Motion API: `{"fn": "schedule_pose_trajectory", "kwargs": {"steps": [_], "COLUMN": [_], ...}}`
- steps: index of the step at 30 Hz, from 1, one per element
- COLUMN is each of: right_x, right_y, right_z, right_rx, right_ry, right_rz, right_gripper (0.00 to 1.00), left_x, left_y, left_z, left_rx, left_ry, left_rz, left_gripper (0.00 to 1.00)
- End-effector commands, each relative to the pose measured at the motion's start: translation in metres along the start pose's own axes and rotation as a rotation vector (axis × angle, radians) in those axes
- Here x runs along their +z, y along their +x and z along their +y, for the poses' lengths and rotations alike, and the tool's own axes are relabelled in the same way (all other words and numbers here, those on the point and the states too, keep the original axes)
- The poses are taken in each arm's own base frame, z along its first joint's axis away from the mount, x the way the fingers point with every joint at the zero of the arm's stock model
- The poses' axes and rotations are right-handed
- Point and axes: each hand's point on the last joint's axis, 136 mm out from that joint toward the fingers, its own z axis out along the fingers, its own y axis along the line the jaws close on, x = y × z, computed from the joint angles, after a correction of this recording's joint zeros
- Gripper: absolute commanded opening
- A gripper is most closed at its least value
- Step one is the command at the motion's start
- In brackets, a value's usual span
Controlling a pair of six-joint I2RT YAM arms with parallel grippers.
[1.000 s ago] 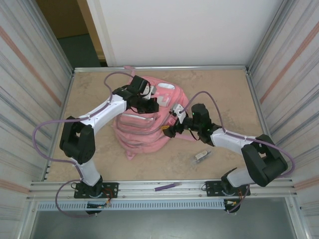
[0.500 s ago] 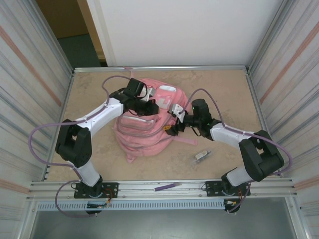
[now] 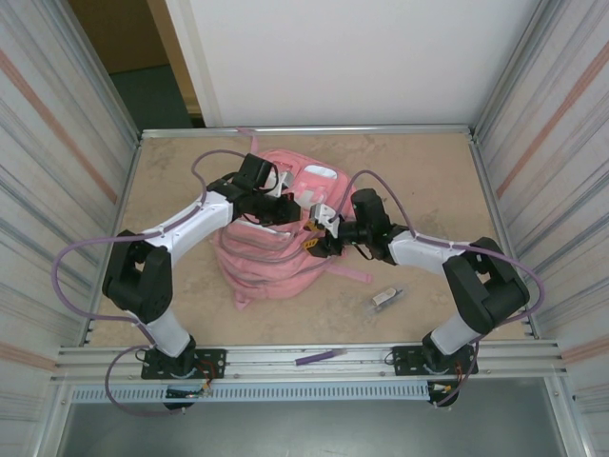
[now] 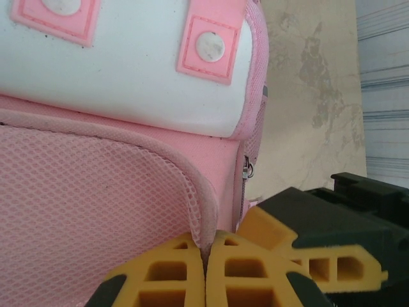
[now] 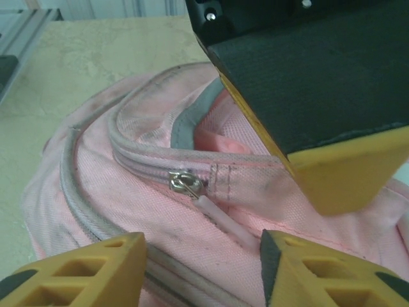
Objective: Pack the student bag
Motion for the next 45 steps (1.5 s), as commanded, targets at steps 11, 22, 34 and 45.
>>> {"fn": "schedule_pose_trajectory", "kwargs": {"steps": [11, 22, 34, 45], "right_x": [0.002, -0.01, -0.004, 0.002], "right_y": [-0.004, 0.0, 0.018, 0.036], "right_z": [-0.007, 0.031, 0.073, 0.09], "right_rx": [-0.008, 0.266, 0.649, 0.745], "right_ry": [0.123, 0.094, -0.036, -0.073], "right_rz": [0.026, 0.197, 0.362, 0.331], "right_gripper": [0.11, 0.0, 0.0, 0.0], "left_x": [-0.015, 0.007, 0.037, 0.056], "left_y": [-0.018, -0.04, -0.062, -0.079], "left_z": [-0.043, -0.038, -0.035, -0.045], "left_rx": [0.043, -0.061, -0.115, -0.189], "left_ry": [0.129, 0.079, -0.011, 0.057], "left_rz": [-0.085, -0.165, -0.273, -0.268], "left_gripper": [0.0, 0.0, 0.0, 0.0]}}
